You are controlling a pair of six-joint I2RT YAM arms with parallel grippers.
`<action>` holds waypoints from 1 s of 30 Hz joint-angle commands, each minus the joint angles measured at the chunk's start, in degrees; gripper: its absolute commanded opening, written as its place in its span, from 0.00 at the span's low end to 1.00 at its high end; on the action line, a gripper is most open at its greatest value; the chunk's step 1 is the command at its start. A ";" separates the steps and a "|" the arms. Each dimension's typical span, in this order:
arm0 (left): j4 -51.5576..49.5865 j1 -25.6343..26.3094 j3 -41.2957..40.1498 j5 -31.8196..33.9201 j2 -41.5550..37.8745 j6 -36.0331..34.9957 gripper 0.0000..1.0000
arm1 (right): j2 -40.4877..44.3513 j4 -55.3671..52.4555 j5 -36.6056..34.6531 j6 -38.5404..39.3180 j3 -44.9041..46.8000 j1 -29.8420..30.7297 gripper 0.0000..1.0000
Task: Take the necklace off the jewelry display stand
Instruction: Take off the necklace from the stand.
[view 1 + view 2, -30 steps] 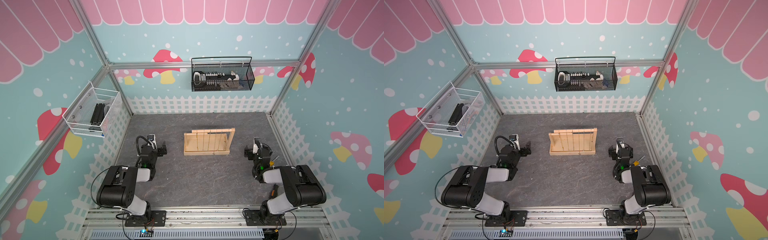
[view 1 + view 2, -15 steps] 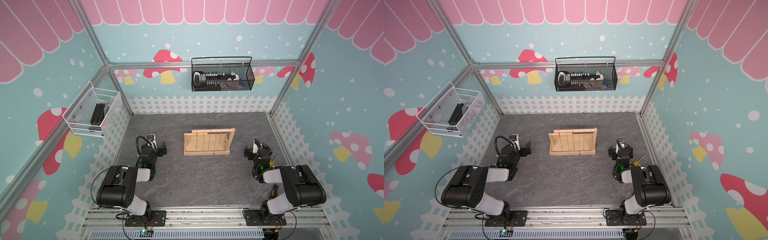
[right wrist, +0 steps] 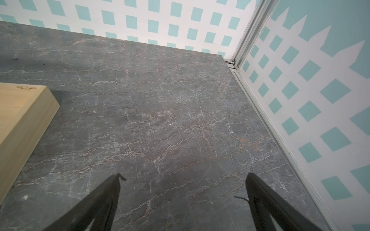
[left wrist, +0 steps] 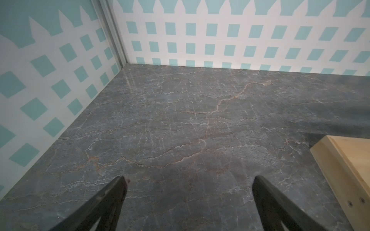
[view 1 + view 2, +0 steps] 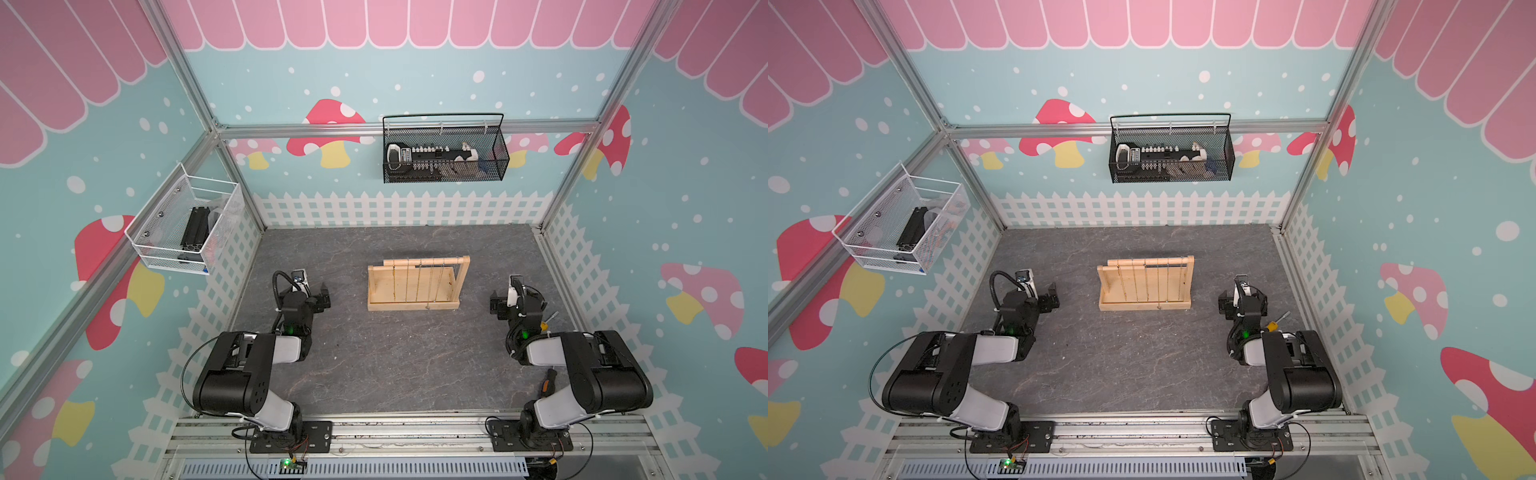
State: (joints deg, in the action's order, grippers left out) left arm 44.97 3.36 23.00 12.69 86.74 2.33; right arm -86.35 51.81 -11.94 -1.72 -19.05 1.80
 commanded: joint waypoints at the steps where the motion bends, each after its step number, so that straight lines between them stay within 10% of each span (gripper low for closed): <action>1: -17.80 3.22 8.78 10.83 -6.73 0.00 0.99 | 8.00 -11.48 1.26 0.04 -4.57 0.11 0.99; 8: -35.27 15.44 24.44 11.81 -12.09 -1.86 0.99 | 17.46 -58.93 -23.90 -15.40 -30.20 3.81 0.99; 14: -41.80 31.29 28.45 4.73 -19.47 3.15 0.99 | 18.64 -76.06 -22.82 -14.19 -38.39 4.39 0.99; 21: -44.74 46.42 21.31 12.89 -27.55 3.31 0.99 | 26.34 -74.52 -11.93 -22.40 -26.99 4.50 0.97; 30: -39.76 47.62 15.75 9.44 -31.09 6.60 0.98 | 33.45 -61.22 -10.85 -26.96 -13.63 9.04 0.86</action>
State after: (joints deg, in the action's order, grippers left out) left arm 3.20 50.81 38.81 21.85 55.33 7.51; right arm -54.15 -15.00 -22.81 -25.50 -33.28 8.69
